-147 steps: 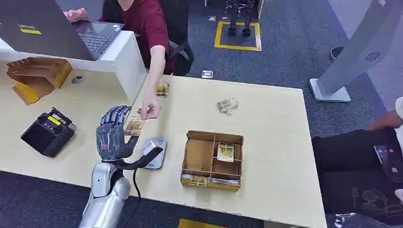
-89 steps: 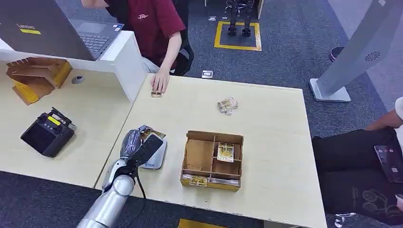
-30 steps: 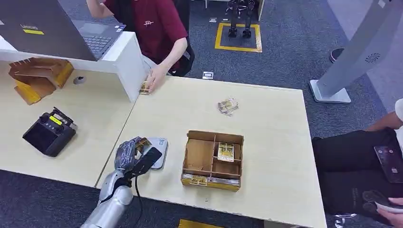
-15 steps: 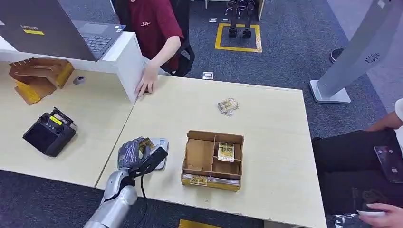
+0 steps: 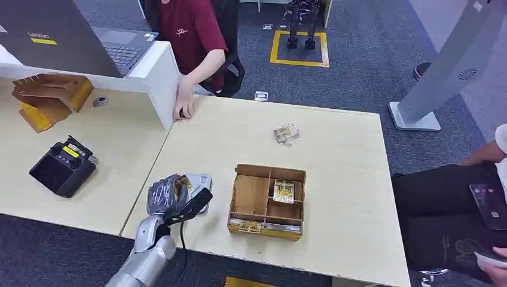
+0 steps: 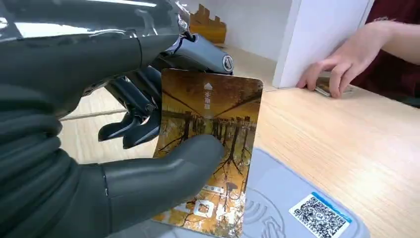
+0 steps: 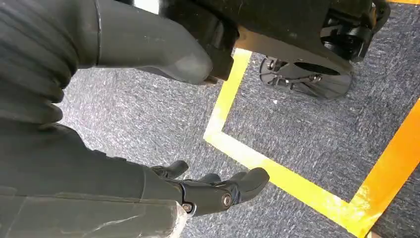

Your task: Pass the card to the sensor for recognition and then transmit it.

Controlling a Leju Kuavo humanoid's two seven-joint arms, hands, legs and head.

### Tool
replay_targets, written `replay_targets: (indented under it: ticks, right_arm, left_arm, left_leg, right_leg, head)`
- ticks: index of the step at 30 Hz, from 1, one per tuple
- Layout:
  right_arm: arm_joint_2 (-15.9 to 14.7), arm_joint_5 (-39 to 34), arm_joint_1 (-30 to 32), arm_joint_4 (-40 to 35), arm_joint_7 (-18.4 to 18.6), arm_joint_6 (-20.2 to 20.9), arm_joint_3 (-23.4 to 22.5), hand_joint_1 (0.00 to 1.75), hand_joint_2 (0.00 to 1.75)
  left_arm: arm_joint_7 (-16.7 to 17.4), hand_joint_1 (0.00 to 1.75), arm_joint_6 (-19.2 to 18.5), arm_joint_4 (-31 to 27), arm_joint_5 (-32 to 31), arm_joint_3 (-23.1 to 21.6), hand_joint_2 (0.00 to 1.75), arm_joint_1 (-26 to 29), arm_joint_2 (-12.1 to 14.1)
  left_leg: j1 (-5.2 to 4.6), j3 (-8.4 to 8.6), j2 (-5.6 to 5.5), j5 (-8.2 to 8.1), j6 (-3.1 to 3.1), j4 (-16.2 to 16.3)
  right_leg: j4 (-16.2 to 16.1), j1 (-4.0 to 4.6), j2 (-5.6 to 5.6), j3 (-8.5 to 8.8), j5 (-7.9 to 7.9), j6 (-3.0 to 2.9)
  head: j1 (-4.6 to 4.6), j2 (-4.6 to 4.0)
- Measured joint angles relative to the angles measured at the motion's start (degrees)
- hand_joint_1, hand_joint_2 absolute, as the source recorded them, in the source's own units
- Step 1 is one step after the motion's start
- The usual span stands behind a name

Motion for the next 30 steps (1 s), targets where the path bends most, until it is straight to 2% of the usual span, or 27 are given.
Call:
replay_targets:
  ticks: [2, 3, 5, 13, 17, 21, 26, 30]
  right_arm:
    - [0.0, -0.02, 0.02, 0.0, -0.07, -0.07, 0.0, 0.0, 1.75]
    - [0.0, -0.04, 0.03, 0.02, -0.07, -0.2, 0.0, 0.0, 1.75]
    - [0.0, -0.13, 0.07, 0.02, -0.17, -0.26, 0.0, 0.0, 1.75]
    - [0.02, -0.17, 0.13, 0.02, -0.24, -1.01, 0.0, 0.0, 1.75]
    - [0.07, -0.02, 0.11, 0.02, -0.22, -1.03, 0.02, 0.0, 1.75]
    - [0.13, 0.53, 0.08, 0.02, -0.13, -0.92, 0.2, 0.0, 1.75]
    - [0.2, 1.58, -0.04, 0.04, 0.39, -0.52, 1.22, 0.0, 1.75]
    - [0.35, 2.54, -0.3, 0.07, 1.03, 0.07, 2.12, 0.0, 1.75]
  left_arm:
    - [-2.93, 1.75, 0.24, -0.59, 2.56, 0.63, 1.75, 0.33, -0.13]
    - [-5.57, 1.75, 0.04, -2.15, 5.77, 1.02, 1.75, 0.96, -0.37]
    - [-8.53, 1.75, -0.87, -5.63, 9.88, 1.46, 1.75, 2.32, -0.66]
    - [-13.43, 1.75, -2.71, -20.16, 21.76, 1.48, 1.75, 7.18, -1.7]
    - [-14.75, 1.75, -2.62, -25.73, 24.5, 1.49, 1.75, 8.32, -2.1]
    - [-16.78, 1.75, -0.63, -29.59, 26.18, 1.49, 1.75, 8.54, -2.29]
    - [-18.24, 1.75, 0.74, -31.67, 26.73, 1.49, 1.75, 7.94, -2.21]
    - [-18.46, 1.75, 3.65, -31.58, 24.65, 1.49, 1.75, 5.77, -2.1]
  left_leg:
    - [0.0, 0.0, 0.01, 0.01, 0.0, 0.0]
    - [0.0, 0.0, 0.01, 0.01, 0.0, 0.0]
    - [0.0, -0.03, 0.01, 0.01, 0.0, 0.0]
    - [0.0, -0.28, 0.01, 0.01, 0.0, 0.03]
    - [0.0, -0.38, 0.02, 0.0, 0.0, 0.02]
    - [0.0, -0.39, 0.01, 0.0, 0.01, 0.02]
    - [0.0, -0.39, 0.01, 0.0, 0.0, 0.03]
    - [0.0, -0.39, 0.01, 0.01, 0.01, 0.03]
  right_leg:
    - [0.0, 0.0, 0.0, 0.0, 0.01, 0.0]
    - [0.0, 0.0, 0.0, -0.02, 0.01, -0.01]
    - [0.0, 0.0, 0.0, -0.07, 0.0, 0.0]
    - [-0.01, 0.0, 0.04, -0.32, 0.0, 0.0]
    - [-0.01, 0.0, 0.04, -0.42, 0.0, 0.01]
    - [-0.01, 0.0, 0.04, -0.43, 0.0, 0.01]
    - [-0.01, 0.0, 0.04, -0.43, 0.0, 0.01]
    - [0.0, 0.0, 0.03, -0.43, 0.0, 0.01]
  head:
    - [0.0, 0.0]
    - [0.0, 0.0]
    - [0.0, 0.0]
    - [0.0, 0.0]
    - [0.0, 0.0]
    - [0.0, 0.0]
    - [0.0, 0.0]
    - [0.0, 0.0]
